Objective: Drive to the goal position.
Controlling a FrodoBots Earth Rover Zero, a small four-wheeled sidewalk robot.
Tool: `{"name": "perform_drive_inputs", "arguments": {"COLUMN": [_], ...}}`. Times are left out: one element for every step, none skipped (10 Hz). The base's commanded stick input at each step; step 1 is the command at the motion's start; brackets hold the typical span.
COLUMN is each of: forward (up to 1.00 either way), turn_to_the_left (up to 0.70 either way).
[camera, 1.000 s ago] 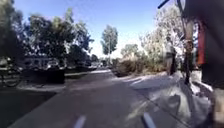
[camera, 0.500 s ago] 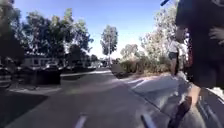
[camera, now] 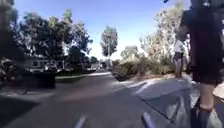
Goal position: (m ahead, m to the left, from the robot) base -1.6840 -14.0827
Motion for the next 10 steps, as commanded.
{"name": "perform_drive_inputs", "arguments": {"forward": [0.93, 0.93, 0.93, 0.93, 0.93, 0.93, 0.93, 0.93, 0.93, 0.93], "turn_to_the_left": [0.0, 0.0, 0.0, 0.0, 0.0, 0.0, 0.0, 0.0, 0.0, -0.04]}}
